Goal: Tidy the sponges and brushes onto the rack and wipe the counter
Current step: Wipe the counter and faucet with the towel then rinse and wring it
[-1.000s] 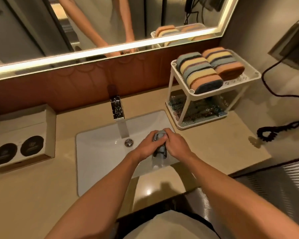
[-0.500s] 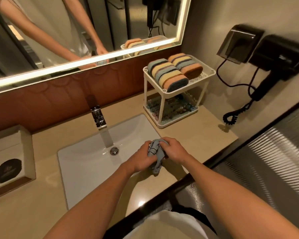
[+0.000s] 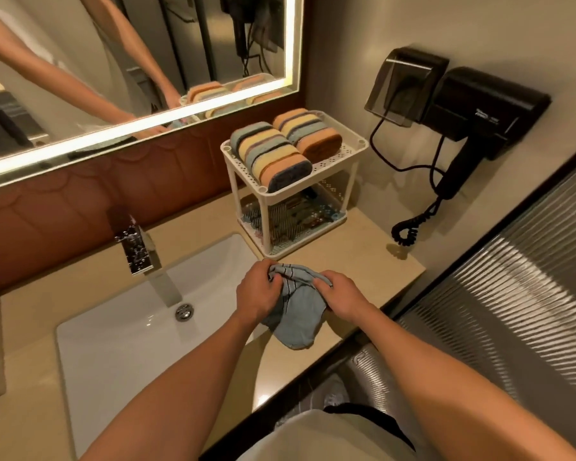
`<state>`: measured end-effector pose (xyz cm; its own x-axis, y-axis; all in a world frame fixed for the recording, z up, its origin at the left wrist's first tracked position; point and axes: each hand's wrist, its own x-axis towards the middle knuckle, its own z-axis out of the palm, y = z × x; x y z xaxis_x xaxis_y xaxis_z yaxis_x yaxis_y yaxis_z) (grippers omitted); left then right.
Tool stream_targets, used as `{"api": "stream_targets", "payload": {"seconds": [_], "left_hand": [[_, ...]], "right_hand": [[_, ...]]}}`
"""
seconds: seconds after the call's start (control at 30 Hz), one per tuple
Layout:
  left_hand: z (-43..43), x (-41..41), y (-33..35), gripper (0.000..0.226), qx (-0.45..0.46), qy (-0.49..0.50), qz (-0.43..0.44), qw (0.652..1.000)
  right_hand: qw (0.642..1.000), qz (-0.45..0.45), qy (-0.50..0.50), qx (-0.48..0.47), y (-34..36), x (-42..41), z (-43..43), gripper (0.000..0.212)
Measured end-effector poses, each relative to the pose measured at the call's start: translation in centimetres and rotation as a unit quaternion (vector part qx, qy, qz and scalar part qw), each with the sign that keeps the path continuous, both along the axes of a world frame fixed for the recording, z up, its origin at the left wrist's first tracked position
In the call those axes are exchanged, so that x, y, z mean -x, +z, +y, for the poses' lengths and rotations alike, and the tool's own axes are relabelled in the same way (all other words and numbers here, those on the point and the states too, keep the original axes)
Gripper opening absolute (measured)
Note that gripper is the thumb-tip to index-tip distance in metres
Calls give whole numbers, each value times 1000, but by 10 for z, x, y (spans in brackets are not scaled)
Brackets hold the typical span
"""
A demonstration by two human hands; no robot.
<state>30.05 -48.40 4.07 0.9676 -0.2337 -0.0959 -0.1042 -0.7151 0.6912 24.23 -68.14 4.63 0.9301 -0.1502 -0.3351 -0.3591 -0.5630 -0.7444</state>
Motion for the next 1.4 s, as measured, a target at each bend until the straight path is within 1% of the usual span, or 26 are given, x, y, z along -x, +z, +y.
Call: {"api": "stream_targets", "payload": {"seconds": [0.17, 0.27, 0.33, 0.4, 0.43, 0.5, 0.6, 0.63, 0.7, 0.77, 0.83, 0.9, 1.07, 1.23, 1.4], "left_hand": [[-58, -11, -14, 20, -8, -30, -39, 999], [-82, -11, -25, 29, -71, -10, -115, 991], [-91, -4, -31, 30, -98, 20, -164, 981], [-93, 5, -42, 24, -110, 0, -175, 978], [-93, 8, -51, 22, -110, -26, -161, 980], [-93, 17, -69, 26, -102, -70, -113, 986], [-100, 31, -87, 41, -130, -76, -59, 987], [-103, 35, -88, 47, -145, -76, -52, 985], [-107, 42, -87, 58, -170, -82, -48, 981], [-105, 47, -86, 69, -181, -95, -34, 978], [-100, 48, -86, 80, -189, -118, -8, 975], [-97, 48, -87, 85, -194, -138, 2, 971], [-102, 37, -85, 87, -199, -146, 16, 969], [-109, 18, -84, 90, -207, -157, 35, 965], [-124, -10, -84, 91, -203, -182, 55, 961]], "right_hand": [[999, 33, -4, 13, -24, -2, -61, 30], [998, 56, -14, 10, -39, -2, -87, 30], [997, 59, -20, 44, -48, -5, -103, 31], [993, 37, -5, 116, -58, -7, -116, 34], [988, 19, 20, 154, -61, -9, -121, 34], [973, -31, 99, 205, -64, -11, -124, 34], [940, -131, 204, 240, -66, -17, -114, 38], [928, -145, 232, 253, -66, -20, -108, 40], [909, -127, 299, 262, -68, -25, -95, 49], [898, -79, 357, 247, -72, -26, -88, 61], [892, -56, 375, 244, -77, -26, -89, 69], [887, -47, 386, 251, -80, -26, -91, 71], [872, -66, 397, 279, -89, -36, -99, 68], [866, -65, 397, 296, -96, -49, -111, 68], [870, -62, 371, 318, -101, -64, -126, 67]]}}
